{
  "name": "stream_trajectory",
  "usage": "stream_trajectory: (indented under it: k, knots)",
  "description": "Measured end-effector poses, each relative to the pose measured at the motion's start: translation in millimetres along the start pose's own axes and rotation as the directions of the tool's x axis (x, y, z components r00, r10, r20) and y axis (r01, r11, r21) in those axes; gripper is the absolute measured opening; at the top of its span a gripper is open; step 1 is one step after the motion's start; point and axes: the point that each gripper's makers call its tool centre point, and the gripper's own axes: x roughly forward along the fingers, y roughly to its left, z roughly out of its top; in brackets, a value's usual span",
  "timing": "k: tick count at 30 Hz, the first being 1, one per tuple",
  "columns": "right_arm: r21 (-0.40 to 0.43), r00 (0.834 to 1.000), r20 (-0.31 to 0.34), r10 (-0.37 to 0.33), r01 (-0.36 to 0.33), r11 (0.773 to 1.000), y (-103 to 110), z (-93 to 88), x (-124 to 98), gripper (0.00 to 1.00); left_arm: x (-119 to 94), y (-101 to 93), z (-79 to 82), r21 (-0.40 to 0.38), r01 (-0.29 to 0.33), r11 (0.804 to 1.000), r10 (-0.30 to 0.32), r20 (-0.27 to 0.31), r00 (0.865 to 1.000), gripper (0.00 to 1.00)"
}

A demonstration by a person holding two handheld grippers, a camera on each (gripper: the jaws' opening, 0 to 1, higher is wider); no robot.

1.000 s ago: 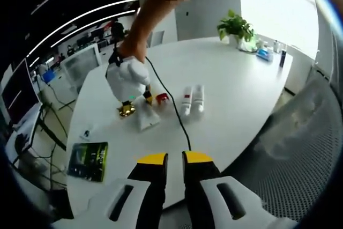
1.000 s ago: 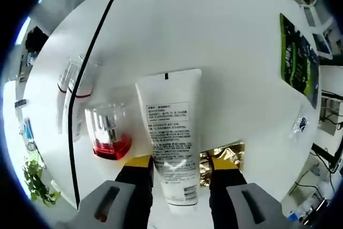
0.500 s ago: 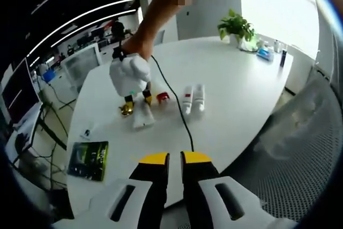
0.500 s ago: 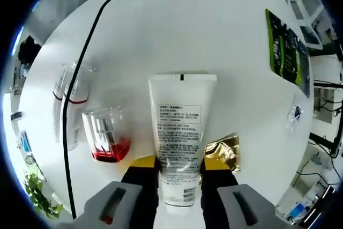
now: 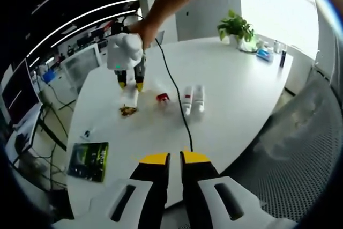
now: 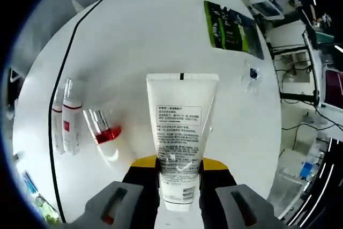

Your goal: Arrange the skincare products in the storage area until every visible bottle or jar stands upright without overlapping.

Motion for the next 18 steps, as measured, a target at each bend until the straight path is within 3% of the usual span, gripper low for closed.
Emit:
stream_trajectory:
  k: [8, 13, 18]
  knots:
    - [0.125, 0.995, 0.017, -0.099, 0.096, 0.988, 2.2, -6.0, -38.7, 0.21, -0.2, 0.4, 0.5, 0.010, -0.002, 1.000, 0.002, 0.001, 1.000, 0.09]
    - [0.280, 0.977, 0.044, -0.209, 0.189, 0.941, -0.6, -7.4, -69.3, 0.21, -0.1, -0.6, 0.8, 0.018, 0.003, 1.000, -0.003, 0.000, 1.000, 0.09]
    - [0.365, 0.962, 0.053, -0.269, 0.232, 0.902, 6.6, -7.1, -90.9, 0.21, 0.1, -2.0, 1.0, 0.027, 0.008, 1.000, -0.008, 0.001, 1.000, 0.09]
